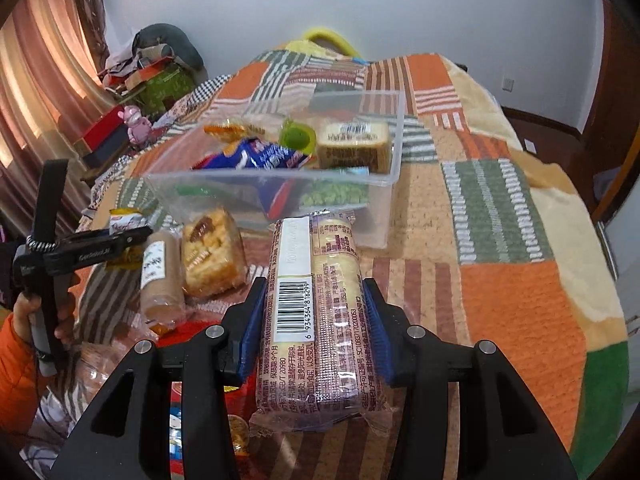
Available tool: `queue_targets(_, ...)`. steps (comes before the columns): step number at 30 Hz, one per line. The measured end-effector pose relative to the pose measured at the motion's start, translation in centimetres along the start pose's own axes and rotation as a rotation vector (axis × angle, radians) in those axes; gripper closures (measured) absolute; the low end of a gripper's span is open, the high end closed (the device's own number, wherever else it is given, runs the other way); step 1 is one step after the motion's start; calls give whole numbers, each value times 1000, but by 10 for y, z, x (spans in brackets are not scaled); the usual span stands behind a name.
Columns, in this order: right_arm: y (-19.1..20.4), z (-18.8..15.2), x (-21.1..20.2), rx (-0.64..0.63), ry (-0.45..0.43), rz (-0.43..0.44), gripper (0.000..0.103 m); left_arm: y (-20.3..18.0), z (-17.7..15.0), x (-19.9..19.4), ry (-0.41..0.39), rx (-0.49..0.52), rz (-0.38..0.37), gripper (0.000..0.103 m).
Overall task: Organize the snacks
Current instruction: 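Grasp the yellow chip bag with the left tool while the right tool grasps the long wafer roll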
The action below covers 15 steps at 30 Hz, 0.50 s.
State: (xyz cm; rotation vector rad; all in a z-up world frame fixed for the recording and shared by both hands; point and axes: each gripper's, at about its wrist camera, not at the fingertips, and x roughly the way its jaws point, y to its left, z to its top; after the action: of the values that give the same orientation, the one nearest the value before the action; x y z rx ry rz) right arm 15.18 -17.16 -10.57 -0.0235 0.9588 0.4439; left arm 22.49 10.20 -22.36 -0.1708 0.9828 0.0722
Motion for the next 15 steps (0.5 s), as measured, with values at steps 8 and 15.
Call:
queue_targets(8, 1, 23, -17, -14, -81, -6, 60, -7, 18, -51, -111, 23, -20, 60)
queue_targets(15, 4, 47, -18, -31, -142, -14, 60, -27, 46, -66, -179, 51, -61, 60)
